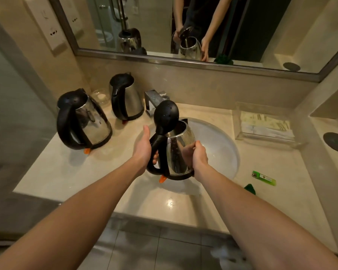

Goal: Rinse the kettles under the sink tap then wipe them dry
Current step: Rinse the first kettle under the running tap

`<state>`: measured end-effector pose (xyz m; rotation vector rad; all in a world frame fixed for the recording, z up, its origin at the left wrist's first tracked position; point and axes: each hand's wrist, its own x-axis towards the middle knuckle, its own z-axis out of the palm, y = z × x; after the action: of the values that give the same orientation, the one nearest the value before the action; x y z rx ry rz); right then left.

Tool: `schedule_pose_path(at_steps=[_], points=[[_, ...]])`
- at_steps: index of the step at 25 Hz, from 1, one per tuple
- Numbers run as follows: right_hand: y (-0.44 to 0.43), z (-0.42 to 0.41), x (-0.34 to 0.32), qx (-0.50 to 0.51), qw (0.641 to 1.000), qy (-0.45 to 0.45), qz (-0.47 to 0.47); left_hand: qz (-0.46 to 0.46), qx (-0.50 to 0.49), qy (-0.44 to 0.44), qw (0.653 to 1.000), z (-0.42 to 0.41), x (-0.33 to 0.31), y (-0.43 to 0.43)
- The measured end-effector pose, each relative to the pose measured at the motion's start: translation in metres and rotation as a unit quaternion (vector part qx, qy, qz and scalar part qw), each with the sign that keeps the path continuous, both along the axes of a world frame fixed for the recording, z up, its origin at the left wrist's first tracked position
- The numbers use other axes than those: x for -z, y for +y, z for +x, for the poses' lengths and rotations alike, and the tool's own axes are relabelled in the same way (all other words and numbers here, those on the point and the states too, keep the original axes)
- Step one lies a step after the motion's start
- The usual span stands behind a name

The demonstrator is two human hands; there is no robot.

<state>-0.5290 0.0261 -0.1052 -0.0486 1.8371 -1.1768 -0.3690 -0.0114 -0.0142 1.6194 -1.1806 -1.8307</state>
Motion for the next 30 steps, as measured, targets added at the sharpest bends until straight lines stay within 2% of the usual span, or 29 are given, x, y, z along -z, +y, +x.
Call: schedule_pose_path(at_steps=[6,14,22,30], points=[[-0.027,-0.008,0.007,-0.013,0.999,0.010,0.047,0.032,-0.008,0.026,0.999,-0.007,0.034,-0.030],[-0.076,-0.014,0.055,-0.002,0.996,0.020,0.092,0.045,0.001,0.013,0.999,-0.008,0.073,-0.082],[-0.113,-0.024,0.058,-0.036,0.996,0.015,0.086,0.038,-0.005,0.010,0.999,-0.010,0.106,-0.127],[-0.141,-0.041,0.049,-0.079,0.994,0.069,0.036,0.052,-0.046,0.034,0.997,-0.016,0.116,-0.145]])
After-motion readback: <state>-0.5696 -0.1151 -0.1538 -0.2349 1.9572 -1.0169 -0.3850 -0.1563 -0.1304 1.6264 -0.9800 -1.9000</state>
